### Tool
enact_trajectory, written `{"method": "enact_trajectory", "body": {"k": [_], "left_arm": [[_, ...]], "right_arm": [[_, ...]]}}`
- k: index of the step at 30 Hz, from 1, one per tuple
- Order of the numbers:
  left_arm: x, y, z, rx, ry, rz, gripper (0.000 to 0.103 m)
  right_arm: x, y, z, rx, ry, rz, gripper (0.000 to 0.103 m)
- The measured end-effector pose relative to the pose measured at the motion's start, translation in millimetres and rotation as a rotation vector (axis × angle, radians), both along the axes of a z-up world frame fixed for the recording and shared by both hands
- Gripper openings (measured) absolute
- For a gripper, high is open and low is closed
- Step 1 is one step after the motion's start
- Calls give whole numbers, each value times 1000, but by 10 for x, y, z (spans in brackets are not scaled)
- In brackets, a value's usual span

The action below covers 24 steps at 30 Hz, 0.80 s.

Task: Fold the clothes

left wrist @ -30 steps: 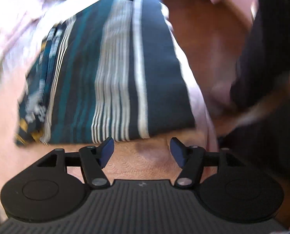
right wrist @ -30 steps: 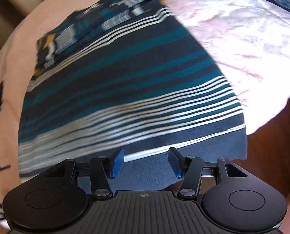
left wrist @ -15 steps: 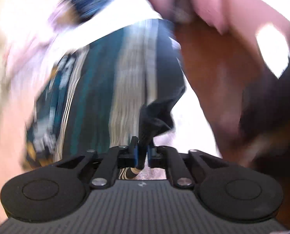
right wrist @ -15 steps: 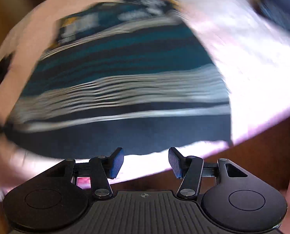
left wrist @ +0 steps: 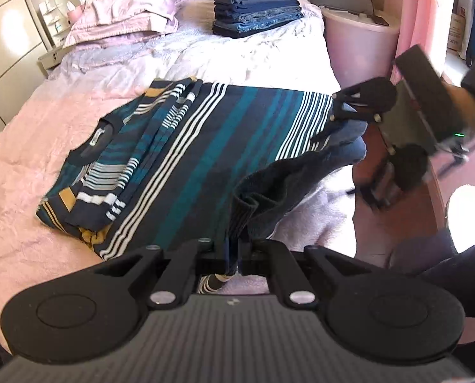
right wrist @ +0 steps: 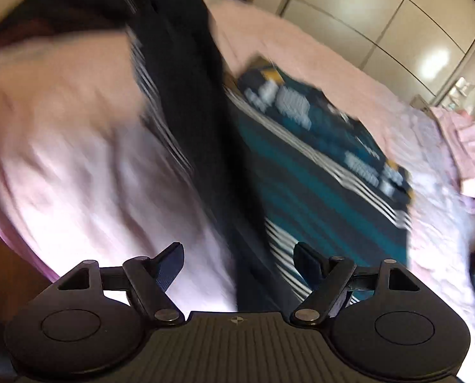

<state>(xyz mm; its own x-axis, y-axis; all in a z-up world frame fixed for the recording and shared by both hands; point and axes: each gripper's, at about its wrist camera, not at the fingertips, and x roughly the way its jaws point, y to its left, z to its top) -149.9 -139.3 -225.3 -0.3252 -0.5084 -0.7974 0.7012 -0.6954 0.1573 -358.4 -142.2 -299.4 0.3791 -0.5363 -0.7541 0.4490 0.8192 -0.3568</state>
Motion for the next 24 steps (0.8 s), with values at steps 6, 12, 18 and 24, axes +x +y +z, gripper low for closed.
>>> {"method": "enact_trajectory", "body": {"k": [6, 12, 18, 24], "left_arm": [[-9, 72, -21, 34, 15, 58, 4], [-71, 112, -65, 52, -24, 77, 4], [-110, 198, 3, 53, -59, 70, 3], [-164, 586, 119, 89, -76, 14, 1]], "right_arm": [[-785, -370, -447, -69, 250, -28, 48], [-1214, -639, -491, -80, 295, -16, 16], [-1292, -701, -115, -47, 260, 6, 3], [-1339, -507, 420, -23, 243, 65, 2]]}}
